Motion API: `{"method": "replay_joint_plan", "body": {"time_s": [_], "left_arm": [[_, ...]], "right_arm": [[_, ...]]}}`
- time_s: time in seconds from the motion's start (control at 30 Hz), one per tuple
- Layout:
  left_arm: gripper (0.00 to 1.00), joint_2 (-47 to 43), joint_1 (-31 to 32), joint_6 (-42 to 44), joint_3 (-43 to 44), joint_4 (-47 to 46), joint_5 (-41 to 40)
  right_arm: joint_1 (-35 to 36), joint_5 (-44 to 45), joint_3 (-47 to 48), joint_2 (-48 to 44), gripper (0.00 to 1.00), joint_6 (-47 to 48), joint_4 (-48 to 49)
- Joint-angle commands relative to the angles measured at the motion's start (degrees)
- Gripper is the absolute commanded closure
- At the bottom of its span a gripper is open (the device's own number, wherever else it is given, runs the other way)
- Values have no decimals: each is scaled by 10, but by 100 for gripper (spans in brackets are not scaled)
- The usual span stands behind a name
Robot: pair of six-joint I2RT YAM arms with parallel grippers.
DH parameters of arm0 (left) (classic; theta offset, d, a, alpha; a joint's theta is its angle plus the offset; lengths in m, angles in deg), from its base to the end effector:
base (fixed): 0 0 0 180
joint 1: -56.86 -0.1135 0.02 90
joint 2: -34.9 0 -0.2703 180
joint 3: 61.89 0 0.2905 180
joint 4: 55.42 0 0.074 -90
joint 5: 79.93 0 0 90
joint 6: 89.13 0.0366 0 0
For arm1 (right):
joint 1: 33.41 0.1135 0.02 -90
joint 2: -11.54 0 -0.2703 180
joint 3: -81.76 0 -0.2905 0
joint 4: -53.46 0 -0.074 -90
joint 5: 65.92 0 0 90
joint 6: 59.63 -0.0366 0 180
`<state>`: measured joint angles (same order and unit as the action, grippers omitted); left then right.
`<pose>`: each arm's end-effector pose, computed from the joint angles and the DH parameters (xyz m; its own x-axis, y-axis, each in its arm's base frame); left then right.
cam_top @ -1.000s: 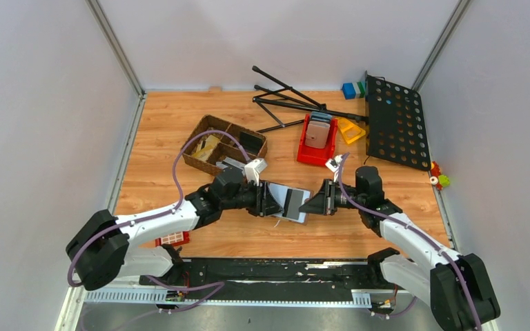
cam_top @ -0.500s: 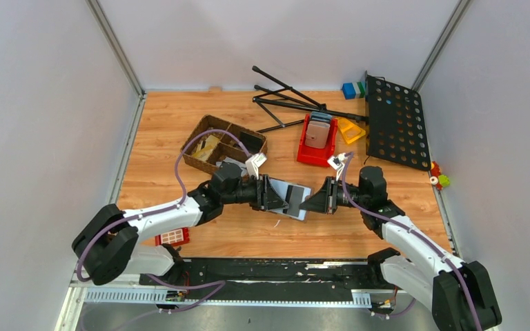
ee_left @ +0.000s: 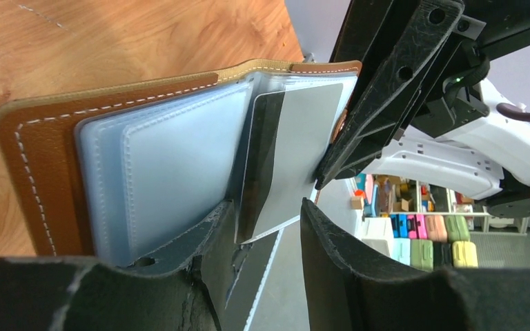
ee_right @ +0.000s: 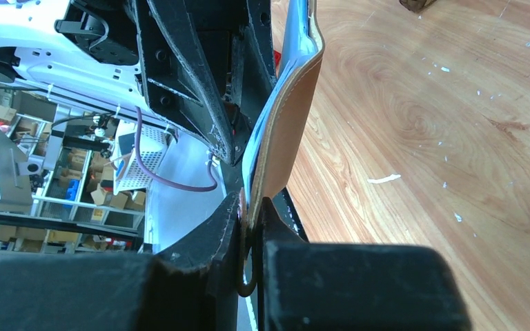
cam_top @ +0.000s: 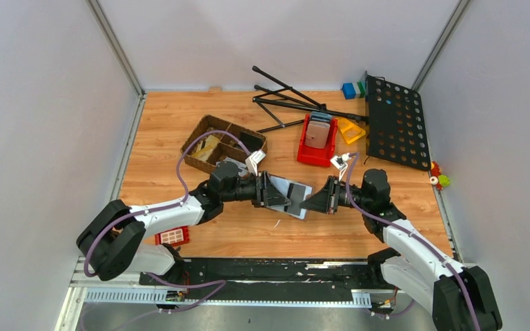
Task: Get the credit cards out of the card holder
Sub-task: Remove the credit card from the card holder.
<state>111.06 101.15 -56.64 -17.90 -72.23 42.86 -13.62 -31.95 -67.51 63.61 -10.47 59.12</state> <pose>0.2025 -0.2253 0.1935 -0.9123 -0.1006 -0.3970 0.3562 0.2834 -0.8904 0.1924 0.1015 0.1955 -0.8074 0.0978 -0.5818 -0.5452 0.2531 0.7992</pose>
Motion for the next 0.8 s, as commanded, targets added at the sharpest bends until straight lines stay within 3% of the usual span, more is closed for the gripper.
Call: {"method": "replay_joint_plan", "body": {"time_s": [0.0,0.13,0.3,0.5,0.6,0.77], "left_arm": [[52,-2,-9,-13,-7,-36,13],[54,0,-8,-14,-6,-50,23],[56,-23,-5,21,8,2,5],[57,-15,-4,20,4,-15,11],[58,12,-4,18,-4,-41,12],[60,44,-5,8,-19,-77,9]], "right_arm": [[1,-22,-5,-11,98,-31,76],[1,-16,-5,-14,79,-34,75],[1,2,3,-13,75,-23,41],[2,39,27,26,84,12,-46],[1,58,31,59,100,25,-75],[2,44,4,83,100,1,-21]]}}
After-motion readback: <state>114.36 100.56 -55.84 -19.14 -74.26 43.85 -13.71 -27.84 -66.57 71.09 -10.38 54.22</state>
